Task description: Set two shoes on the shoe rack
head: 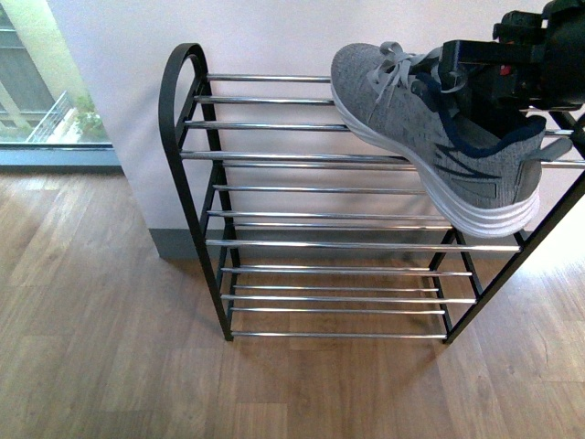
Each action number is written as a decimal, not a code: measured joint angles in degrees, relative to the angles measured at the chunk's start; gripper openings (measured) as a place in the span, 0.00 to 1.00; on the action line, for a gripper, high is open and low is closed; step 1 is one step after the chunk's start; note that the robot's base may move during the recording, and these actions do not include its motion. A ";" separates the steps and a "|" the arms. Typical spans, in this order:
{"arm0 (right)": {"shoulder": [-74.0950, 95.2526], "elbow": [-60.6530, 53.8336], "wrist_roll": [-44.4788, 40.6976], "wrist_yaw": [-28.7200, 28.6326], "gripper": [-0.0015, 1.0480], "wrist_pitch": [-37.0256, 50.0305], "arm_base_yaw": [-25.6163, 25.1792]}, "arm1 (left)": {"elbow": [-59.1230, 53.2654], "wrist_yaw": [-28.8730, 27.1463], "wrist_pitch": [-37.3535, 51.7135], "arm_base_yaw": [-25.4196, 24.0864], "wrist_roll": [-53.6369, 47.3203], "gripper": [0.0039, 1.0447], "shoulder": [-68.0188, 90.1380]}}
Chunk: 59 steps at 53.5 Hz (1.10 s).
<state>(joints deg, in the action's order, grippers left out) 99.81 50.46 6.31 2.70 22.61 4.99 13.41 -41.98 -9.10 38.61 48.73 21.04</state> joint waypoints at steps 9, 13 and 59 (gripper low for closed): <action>7.65 8.79 0.26 4.09 0.01 -3.34 -3.61 | 0.00 0.37 0.00 0.02 0.00 0.02 0.00; 9.66 12.04 0.50 5.03 0.01 -4.81 -5.01 | 0.00 0.35 0.00 0.02 0.00 0.02 0.00; 18.38 27.61 1.18 17.42 0.01 -13.88 -11.87 | 0.00 -0.04 0.00 0.00 0.00 0.02 0.00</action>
<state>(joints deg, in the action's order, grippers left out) 118.19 78.06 7.49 20.12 8.73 -6.87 13.41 -42.02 -9.10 38.61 48.73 21.04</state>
